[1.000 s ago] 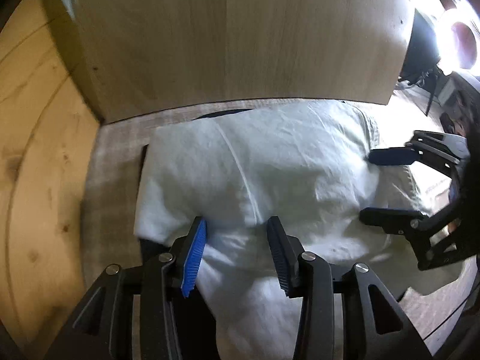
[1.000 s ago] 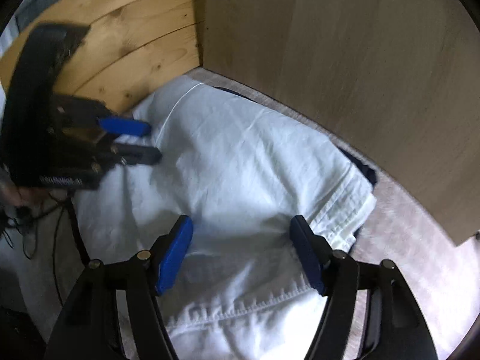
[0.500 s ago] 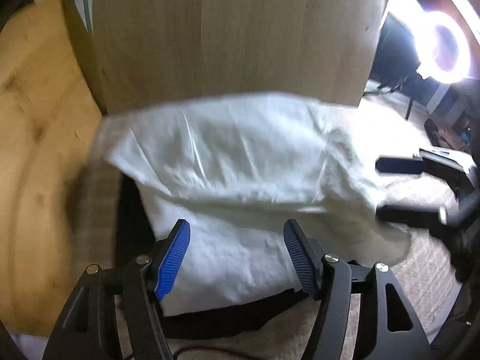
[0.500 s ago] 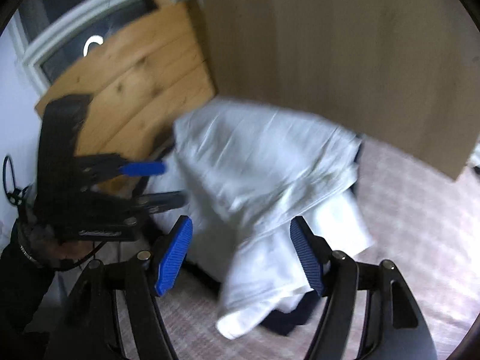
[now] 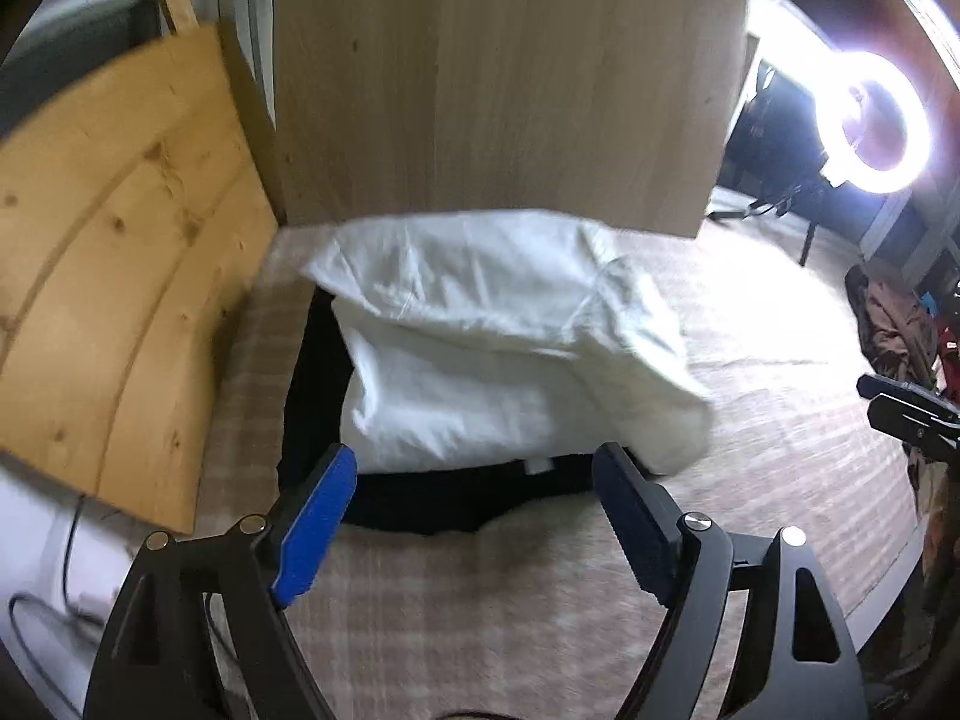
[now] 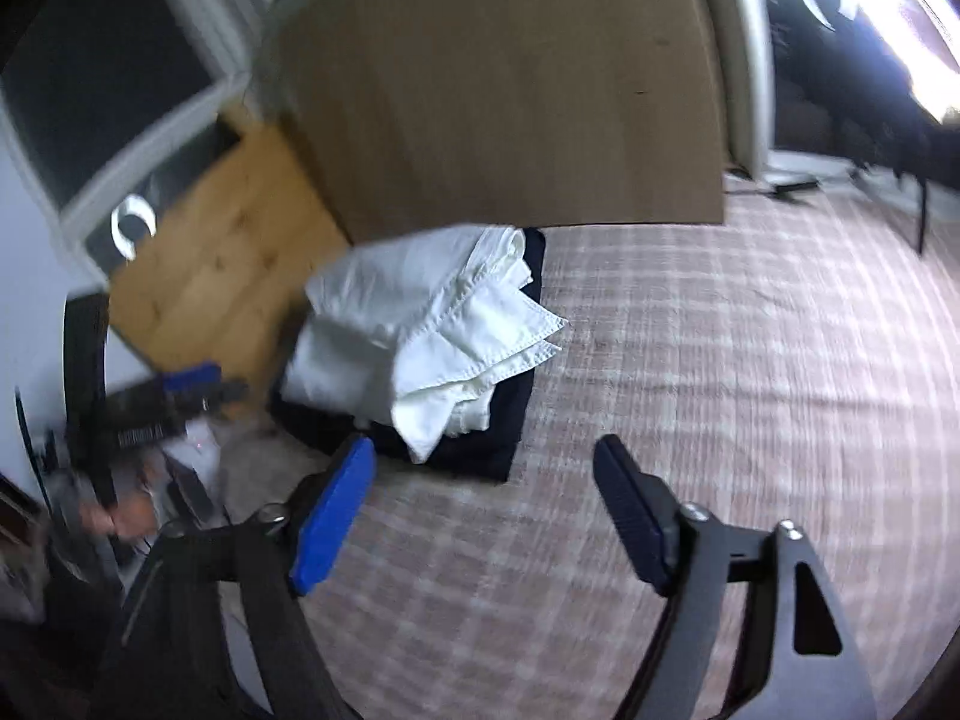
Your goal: Fold clothes
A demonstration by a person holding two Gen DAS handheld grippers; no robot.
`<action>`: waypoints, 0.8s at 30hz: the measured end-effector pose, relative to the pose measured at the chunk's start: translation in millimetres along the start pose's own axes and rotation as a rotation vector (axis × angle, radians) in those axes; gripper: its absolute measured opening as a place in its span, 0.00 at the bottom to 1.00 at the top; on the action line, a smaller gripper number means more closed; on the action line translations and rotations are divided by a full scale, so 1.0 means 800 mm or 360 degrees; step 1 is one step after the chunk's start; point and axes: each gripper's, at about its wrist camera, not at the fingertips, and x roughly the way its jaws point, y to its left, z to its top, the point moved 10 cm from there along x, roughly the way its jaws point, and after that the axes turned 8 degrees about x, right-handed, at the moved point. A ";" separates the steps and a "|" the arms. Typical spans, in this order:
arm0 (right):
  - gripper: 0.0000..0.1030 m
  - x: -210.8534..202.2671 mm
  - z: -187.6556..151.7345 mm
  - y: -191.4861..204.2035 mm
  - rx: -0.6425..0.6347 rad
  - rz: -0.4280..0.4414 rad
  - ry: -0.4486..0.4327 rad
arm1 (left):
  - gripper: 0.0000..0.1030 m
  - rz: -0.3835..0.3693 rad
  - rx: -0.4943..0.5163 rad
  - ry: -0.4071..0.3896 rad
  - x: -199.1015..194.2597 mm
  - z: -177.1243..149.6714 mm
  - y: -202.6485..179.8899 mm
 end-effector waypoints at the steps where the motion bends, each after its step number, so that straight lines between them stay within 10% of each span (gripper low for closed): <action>1: 0.77 -0.002 -0.006 0.003 0.0010 0.0004 0.0017 | 0.82 0.0013 0.0006 -0.0004 -0.006 -0.004 -0.006; 7: 0.77 0.000 -0.044 -0.022 -0.0114 -0.0434 0.0094 | 0.87 0.0107 -0.0003 0.0051 -0.020 -0.037 -0.025; 24: 0.77 -0.054 -0.116 -0.066 -0.0051 -0.0471 0.0212 | 0.87 0.0224 -0.0137 0.0130 -0.087 -0.097 -0.071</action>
